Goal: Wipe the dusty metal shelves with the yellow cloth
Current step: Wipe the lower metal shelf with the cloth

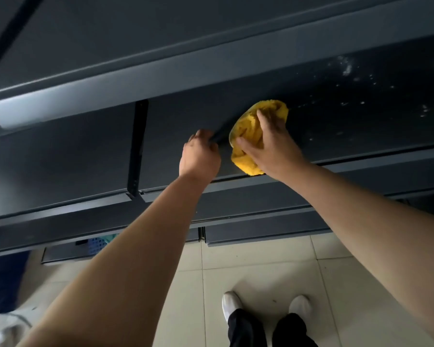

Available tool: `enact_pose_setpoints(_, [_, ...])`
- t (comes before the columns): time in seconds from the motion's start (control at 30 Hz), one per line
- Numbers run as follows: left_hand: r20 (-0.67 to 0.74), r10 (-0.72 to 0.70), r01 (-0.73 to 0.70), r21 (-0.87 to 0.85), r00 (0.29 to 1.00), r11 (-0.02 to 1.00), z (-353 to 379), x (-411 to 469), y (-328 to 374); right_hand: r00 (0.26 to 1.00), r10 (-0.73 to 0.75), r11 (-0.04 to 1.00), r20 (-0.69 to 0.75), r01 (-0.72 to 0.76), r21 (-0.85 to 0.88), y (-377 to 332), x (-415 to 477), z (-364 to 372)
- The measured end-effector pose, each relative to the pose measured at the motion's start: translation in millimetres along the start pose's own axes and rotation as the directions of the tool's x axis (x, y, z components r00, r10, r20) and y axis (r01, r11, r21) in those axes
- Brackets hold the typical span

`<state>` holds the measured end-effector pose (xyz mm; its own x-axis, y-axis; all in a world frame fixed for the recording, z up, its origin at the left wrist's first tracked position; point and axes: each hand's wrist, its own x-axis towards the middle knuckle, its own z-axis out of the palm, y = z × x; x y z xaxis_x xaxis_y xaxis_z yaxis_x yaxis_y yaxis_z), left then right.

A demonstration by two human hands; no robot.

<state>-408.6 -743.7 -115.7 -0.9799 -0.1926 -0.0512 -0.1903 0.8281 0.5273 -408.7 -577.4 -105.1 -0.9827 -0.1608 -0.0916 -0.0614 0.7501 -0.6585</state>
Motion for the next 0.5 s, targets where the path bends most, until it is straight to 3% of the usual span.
enact_pose_setpoints(0.2, [-0.048,-0.038,0.037,-0.031,0.998,0.999,-28.6,-5.5,-40.6,0.968,-0.157,0.962,0.193,0.194,-0.190,-55.2,22.5,38.9])
enact_pose_setpoints(0.27, [-0.101,-0.098,0.096,-0.025,0.990,0.995,-40.5,-3.2,-53.1,0.941,-0.208,0.952,0.267,0.257,-0.167,-68.8,26.4,49.3])
enact_pose_setpoints(0.3, [-0.123,-0.122,0.120,-0.021,0.985,0.993,-46.2,-1.4,-59.3,0.935,-0.240,0.953,0.262,0.278,-0.118,-74.0,27.8,52.4])
enact_pose_setpoints(0.37, [-0.119,-0.147,0.146,-0.018,0.982,0.989,-54.0,3.0,-70.5,0.953,-0.294,0.953,0.074,0.298,-0.055,-79.2,29.4,55.9])
enact_pose_setpoints(0.43, [-0.071,-0.143,0.143,-0.002,0.987,0.990,-57.3,5.9,-77.8,0.957,-0.264,0.950,-0.123,0.236,-0.203,-77.2,33.5,58.5])
enact_pose_setpoints(0.5, [-0.039,-0.127,0.128,0.026,0.991,0.991,-58.4,7.4,-81.9,0.991,-0.129,0.940,-0.035,0.111,-0.324,-75.9,35.6,65.4])
